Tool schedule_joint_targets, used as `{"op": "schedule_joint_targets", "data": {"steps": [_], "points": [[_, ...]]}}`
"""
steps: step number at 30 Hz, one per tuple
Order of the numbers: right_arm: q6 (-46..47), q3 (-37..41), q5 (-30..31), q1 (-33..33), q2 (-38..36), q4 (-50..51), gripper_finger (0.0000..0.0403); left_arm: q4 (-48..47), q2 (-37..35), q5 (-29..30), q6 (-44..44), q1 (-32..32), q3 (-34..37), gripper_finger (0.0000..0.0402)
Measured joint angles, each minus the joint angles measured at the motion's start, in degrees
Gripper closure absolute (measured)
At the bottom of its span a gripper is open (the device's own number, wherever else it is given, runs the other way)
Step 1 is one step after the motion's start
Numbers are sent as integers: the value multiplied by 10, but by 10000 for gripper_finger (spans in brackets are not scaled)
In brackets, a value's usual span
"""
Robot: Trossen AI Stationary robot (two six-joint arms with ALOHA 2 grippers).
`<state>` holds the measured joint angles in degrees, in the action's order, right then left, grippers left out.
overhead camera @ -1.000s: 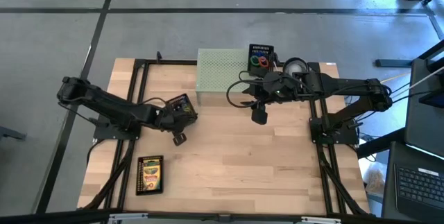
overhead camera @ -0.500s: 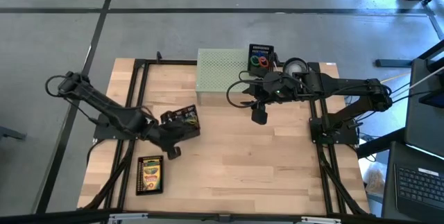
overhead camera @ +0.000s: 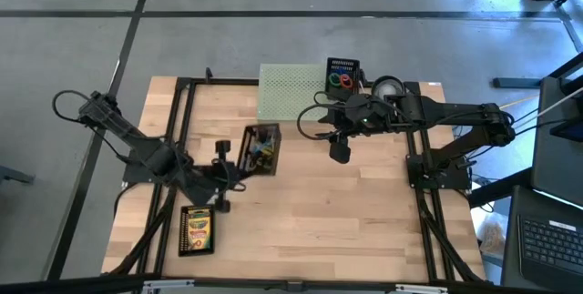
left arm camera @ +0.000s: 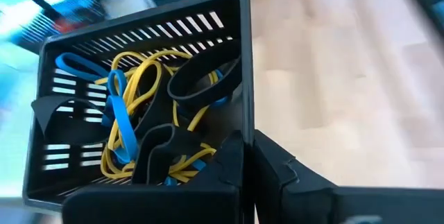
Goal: Pick & Place Office Desk Supplies
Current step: Put the top black bin on the shelf
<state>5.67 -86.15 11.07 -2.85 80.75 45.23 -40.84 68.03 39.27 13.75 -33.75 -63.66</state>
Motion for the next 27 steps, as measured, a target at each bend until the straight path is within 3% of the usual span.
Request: {"op": "schedule_joint_targets", "data": {"steps": [6, 16, 23, 27], "points": [[1, 0, 0, 0, 0, 0, 211, 43, 0, 12, -145, 101, -14, 398], [1, 0, 0, 0, 0, 0, 211, 179, 59, -190, -280, 336, -14, 398], [-1, 0, 1, 0, 0, 0, 211, 195, 147, -221, -335, 428, -44, 398], [-1, 0, 3, 0, 0, 0, 211, 197, 200, -268, -344, 462, -73, 398]]}}
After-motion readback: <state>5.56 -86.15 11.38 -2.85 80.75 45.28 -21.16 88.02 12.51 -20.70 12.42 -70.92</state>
